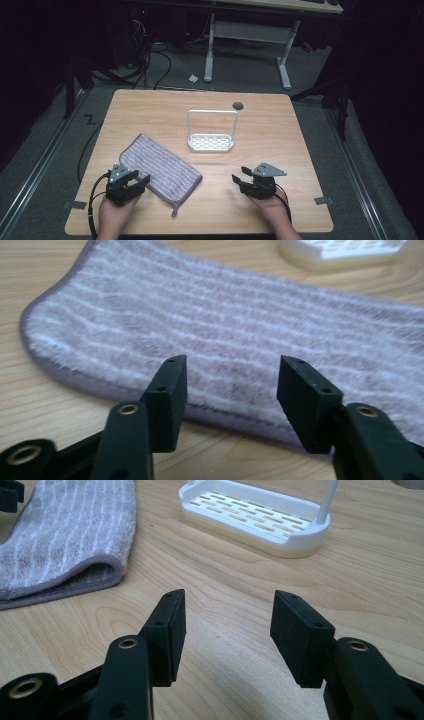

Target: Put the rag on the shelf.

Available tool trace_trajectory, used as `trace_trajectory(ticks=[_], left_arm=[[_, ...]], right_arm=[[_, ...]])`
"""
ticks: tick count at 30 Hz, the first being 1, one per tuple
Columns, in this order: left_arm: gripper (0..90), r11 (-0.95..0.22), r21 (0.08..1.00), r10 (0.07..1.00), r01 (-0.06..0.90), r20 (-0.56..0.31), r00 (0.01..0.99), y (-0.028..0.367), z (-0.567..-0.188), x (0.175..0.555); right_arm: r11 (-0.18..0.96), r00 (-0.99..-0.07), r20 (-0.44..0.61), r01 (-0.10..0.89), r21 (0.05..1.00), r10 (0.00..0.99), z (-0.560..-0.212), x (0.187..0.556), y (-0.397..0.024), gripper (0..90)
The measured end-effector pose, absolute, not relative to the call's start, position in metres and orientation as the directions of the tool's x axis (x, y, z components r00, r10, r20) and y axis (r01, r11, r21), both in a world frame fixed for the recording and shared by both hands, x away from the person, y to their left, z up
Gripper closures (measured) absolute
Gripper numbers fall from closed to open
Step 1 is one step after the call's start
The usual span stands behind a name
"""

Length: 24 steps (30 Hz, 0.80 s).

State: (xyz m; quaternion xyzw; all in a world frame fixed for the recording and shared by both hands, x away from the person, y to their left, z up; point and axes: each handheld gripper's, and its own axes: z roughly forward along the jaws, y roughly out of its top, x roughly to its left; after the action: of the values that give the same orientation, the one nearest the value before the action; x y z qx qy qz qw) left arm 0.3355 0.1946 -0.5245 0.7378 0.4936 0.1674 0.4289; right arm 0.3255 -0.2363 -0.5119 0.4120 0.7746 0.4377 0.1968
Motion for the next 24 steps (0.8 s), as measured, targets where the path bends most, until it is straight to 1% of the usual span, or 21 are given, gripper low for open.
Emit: trace_trajectory(ticks=[1, 2, 3, 4, 5, 6, 7, 8, 12, 17, 18, 19, 20, 21, 22, 24], left_arm=[[53.0, -0.152, 0.790, 0.863, 0.593, -0.187, 0.470, 0.189, -0.525, 0.337], [57.7, -0.152, 0.790, 0.863, 0.593, -0.187, 0.470, 0.189, -0.525, 0.337], [57.7, -0.163, 0.786, 0.850, 0.596, -0.195, 0.489, 0.183, -0.525, 0.337], [64.6, -0.173, 0.782, 0.836, 0.598, -0.204, 0.509, 0.177, -0.525, 0.337], [73.8, -0.195, 0.775, 0.825, 0.601, -0.201, 0.528, 0.171, -0.525, 0.337], [81.2, -0.227, 0.766, 0.818, 0.602, -0.186, 0.544, 0.165, -0.526, 0.336], [86.7, -0.261, 0.752, 0.811, 0.606, -0.169, 0.560, 0.160, -0.527, 0.336], [89.9, -0.285, 0.738, 0.808, 0.612, -0.158, 0.568, 0.156, -0.530, 0.337], [90.0, -0.297, 0.742, 0.795, 0.601, -0.156, 0.586, 0.153, -0.532, 0.332], [90.0, -0.330, 0.747, 0.756, 0.577, -0.158, 0.636, 0.142, -0.533, 0.317], [90.0, -0.340, 0.748, 0.745, 0.571, -0.157, 0.649, 0.139, -0.533, 0.314], [90.0, -0.348, 0.747, 0.735, 0.567, -0.158, 0.660, 0.136, -0.533, 0.310], [90.0, -0.353, 0.746, 0.725, 0.564, -0.163, 0.669, 0.132, -0.533, 0.307], [90.0, -0.359, 0.746, 0.715, 0.561, -0.167, 0.679, 0.129, -0.533, 0.305], [89.9, -0.366, 0.748, 0.705, 0.554, -0.166, 0.689, 0.125, -0.533, 0.302], [89.9, -0.374, 0.748, 0.691, 0.547, -0.168, 0.703, 0.118, -0.533, 0.297]], right_arm=[[0.278, -0.582, 0.053, 0.465, 0.841, 0.811, -0.512, 0.325, -0.237, 48.5], [0.278, -0.582, 0.053, 0.465, 0.841, 0.811, -0.512, 0.325, -0.237, 48.5], [0.278, -0.581, 0.053, 0.465, 0.841, 0.812, -0.511, 0.325, -0.237, 48.5], [0.279, -0.580, 0.051, 0.464, 0.841, 0.813, -0.511, 0.326, -0.236, 48.5], [0.279, -0.579, 0.051, 0.465, 0.840, 0.814, -0.511, 0.326, -0.235, 48.6], [0.278, -0.579, 0.052, 0.466, 0.840, 0.814, -0.512, 0.327, -0.234, 48.6], [0.278, -0.580, 0.056, 0.470, 0.838, 0.813, -0.512, 0.328, -0.233, 48.6], [0.284, -0.583, 0.052, 0.470, 0.836, 0.811, -0.513, 0.329, -0.231, 48.7], [0.319, -0.607, 0.037, 0.467, 0.825, 0.794, -0.517, 0.330, -0.221, 48.9], [0.319, -0.618, 0.038, 0.455, 0.831, 0.785, -0.514, 0.326, -0.216, 50.7], [0.319, -0.626, 0.038, 0.448, 0.835, 0.779, -0.513, 0.324, -0.214, 56.5], [0.319, -0.626, 0.038, 0.448, 0.835, 0.779, -0.513, 0.324, -0.214, 56.5], [0.323, -0.643, 0.042, 0.438, 0.839, 0.765, -0.510, 0.321, -0.210, 62.7], [0.323, -0.643, 0.042, 0.438, 0.839, 0.765, -0.510, 0.321, -0.210, 62.7], [0.327, -0.649, 0.039, 0.433, 0.840, 0.760, -0.509, 0.320, -0.208, 65.8], [0.333, -0.665, 0.047, 0.433, 0.838, 0.746, -0.508, 0.317, -0.203, 76.8]])
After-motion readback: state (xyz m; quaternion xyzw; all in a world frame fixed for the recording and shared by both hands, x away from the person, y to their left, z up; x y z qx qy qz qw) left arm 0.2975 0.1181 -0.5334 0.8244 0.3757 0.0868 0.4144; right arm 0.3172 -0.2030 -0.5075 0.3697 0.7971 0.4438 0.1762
